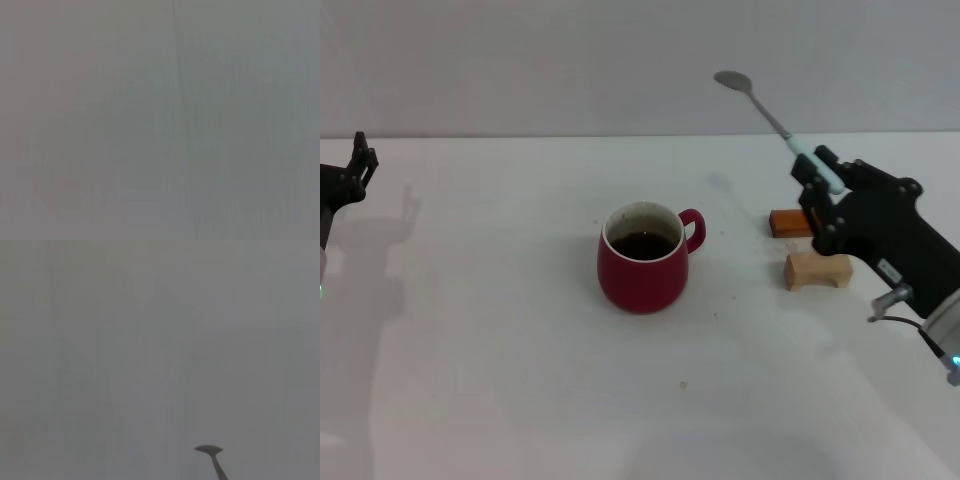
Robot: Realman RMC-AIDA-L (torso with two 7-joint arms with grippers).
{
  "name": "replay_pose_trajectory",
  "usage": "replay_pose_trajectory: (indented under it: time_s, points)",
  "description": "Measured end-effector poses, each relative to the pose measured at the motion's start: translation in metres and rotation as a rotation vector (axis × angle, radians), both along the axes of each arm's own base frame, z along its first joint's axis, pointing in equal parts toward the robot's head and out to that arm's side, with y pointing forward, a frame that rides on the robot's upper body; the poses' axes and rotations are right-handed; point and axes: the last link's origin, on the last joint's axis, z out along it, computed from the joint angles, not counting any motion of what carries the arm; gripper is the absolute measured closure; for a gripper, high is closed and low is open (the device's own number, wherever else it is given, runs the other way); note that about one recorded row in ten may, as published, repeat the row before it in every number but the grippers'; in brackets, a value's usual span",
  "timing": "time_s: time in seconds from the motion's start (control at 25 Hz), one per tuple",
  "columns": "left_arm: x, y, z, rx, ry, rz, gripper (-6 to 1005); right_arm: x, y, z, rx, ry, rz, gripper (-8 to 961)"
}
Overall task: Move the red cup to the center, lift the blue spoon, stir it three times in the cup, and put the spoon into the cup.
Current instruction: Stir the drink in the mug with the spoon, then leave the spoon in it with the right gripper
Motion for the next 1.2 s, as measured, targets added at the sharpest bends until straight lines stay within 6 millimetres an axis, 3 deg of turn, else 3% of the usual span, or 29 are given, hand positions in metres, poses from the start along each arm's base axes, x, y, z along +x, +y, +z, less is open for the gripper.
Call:
replay_pose_trajectory:
  time_s: [0.4,1.2]
  points:
    - [-0.001,-0.001,0.000,-0.001,0.001,0.004,144,-0.030,0.009,0.003,0.011,-0.118,0.015,745]
    - [-0.002,-0.002,0.000,0.000,-0.001,0.005,145,-0.087,0.026,0.009,-0.047,-0.194,-0.070,738]
